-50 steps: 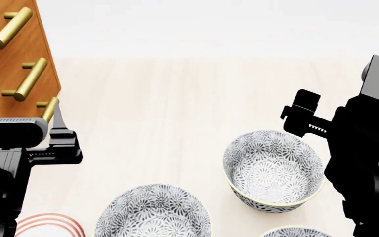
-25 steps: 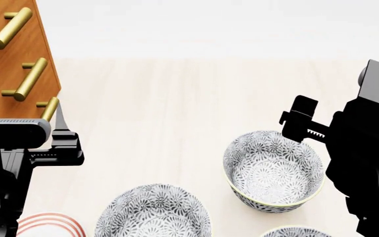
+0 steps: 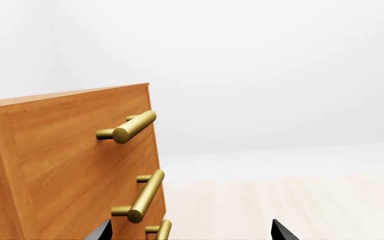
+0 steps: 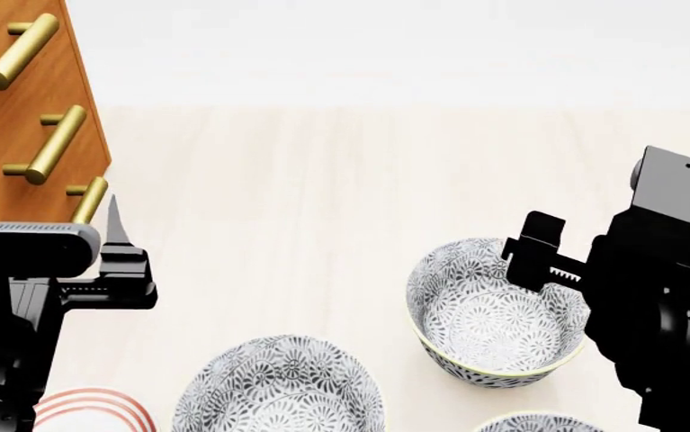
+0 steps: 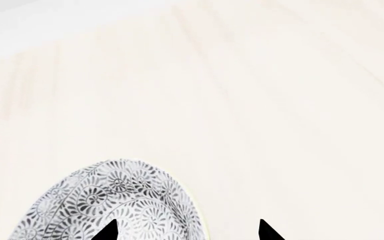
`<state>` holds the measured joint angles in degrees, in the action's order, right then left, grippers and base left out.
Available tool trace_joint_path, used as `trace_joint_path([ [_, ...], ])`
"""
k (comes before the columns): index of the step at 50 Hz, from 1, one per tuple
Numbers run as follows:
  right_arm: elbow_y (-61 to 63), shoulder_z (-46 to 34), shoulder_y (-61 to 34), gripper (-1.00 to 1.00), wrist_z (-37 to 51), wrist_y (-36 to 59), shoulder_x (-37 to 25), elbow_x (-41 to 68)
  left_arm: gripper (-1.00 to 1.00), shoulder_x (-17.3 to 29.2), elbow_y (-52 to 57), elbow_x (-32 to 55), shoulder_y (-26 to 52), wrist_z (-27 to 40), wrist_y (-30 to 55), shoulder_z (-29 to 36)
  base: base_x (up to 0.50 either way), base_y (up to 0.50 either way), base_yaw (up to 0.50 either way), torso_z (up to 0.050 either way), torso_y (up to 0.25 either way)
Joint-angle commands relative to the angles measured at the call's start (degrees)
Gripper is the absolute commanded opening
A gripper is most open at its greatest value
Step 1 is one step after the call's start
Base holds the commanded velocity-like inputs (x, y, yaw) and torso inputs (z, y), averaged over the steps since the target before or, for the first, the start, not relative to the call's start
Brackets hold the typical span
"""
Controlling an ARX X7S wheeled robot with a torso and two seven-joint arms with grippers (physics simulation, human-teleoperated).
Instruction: Stack the bowl at the front on the bowl in the middle.
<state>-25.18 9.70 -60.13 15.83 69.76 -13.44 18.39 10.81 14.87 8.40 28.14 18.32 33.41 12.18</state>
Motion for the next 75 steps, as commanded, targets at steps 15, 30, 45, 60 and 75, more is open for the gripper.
trace_joint_path([
  [15, -16.0, 1.8, -2.5, 1.00, -3.6, -5.6, -1.6, 0.8, 1.00, 0.6, -0.9, 0.4, -0.1, 0.4, -0.5, 1.0, 0.00, 0.00, 0.00, 0.000, 0.000],
  [30, -23.5, 0.1, -3.7, 1.00, -5.0, -8.0, -1.8, -0.3, 1.00, 0.9, -0.9, 0.8, -0.2, 0.7, -0.4, 1.3, 0.00, 0.00, 0.00, 0.000, 0.000],
  [45, -25.5, -0.9, -3.8, -1.00, -5.2, -7.8, -1.6, -0.6, 1.00, 1.2, -1.3, 1.2, -0.1, 0.9, -0.4, 1.6, 0.00, 0.00, 0.00, 0.000, 0.000],
  [60, -25.0, -2.2, -3.6, -1.00, -6.0, -7.1, -1.5, -0.6, 1.00, 1.4, -1.9, 1.5, 0.0, 1.1, -0.8, 2.0, 0.00, 0.00, 0.00, 0.000, 0.000],
  [75, -12.0, 0.8, -2.3, -1.00, -2.4, 0.5, -1.4, 1.8, 1.00, 1.5, -1.6, 2.7, 0.1, 1.0, 0.1, 1.8, 0.00, 0.00, 0.00, 0.000, 0.000],
])
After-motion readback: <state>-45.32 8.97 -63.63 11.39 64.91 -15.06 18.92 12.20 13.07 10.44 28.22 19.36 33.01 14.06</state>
